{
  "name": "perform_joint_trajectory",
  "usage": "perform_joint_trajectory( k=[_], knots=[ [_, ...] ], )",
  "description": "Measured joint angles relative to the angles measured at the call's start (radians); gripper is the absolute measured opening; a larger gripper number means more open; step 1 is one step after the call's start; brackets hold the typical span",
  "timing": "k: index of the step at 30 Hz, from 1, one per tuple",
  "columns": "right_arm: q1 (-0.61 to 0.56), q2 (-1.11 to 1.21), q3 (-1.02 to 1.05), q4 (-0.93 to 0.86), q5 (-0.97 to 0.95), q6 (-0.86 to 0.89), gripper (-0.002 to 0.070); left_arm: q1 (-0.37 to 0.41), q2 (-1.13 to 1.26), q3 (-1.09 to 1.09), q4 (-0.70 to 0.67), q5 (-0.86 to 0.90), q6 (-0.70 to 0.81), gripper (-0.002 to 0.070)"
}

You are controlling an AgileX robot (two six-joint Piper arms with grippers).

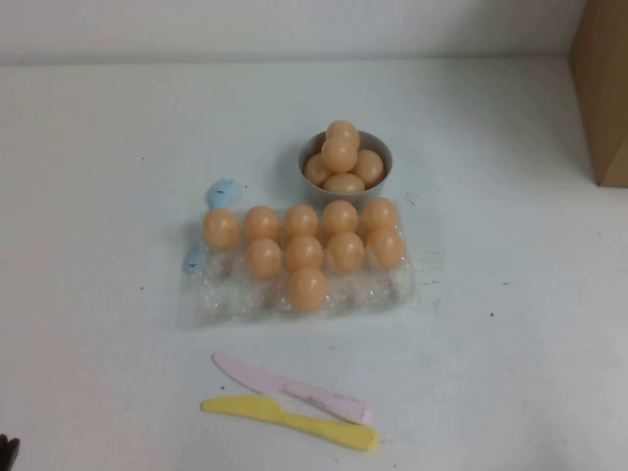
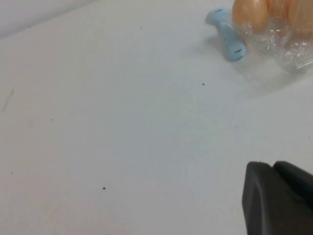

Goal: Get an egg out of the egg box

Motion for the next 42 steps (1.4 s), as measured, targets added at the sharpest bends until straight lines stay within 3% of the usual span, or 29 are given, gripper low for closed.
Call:
perform_joint_trajectory(
  k=[15, 23, 26, 37, 42],
  knots=[
    [0.0, 0.0, 0.0, 0.07, 0.0, 0.0, -0.0017, 0.0, 0.0, 0.0, 0.0, 0.0, 0.0, -0.0004],
    [0.0, 0.0, 0.0, 0.664, -0.011, 0.0, -0.0017, 0.0, 0.0, 0.0, 0.0, 0.0, 0.0, -0.0004],
    [0.0, 0.0, 0.0, 0.786, -0.031, 0.0, -0.0017, 0.0, 0.0, 0.0, 0.0, 0.0, 0.0, -0.0004],
    [0.0, 0.0, 0.0, 0.831, -0.07, -0.004, -0.0017, 0.0, 0.0, 0.0, 0.0, 0.0, 0.0, -0.0004],
    [0.0, 0.0, 0.0, 0.831, -0.07, -0.101, -0.0017, 0.0, 0.0, 0.0, 0.0, 0.002, 0.0, -0.0004]
  ],
)
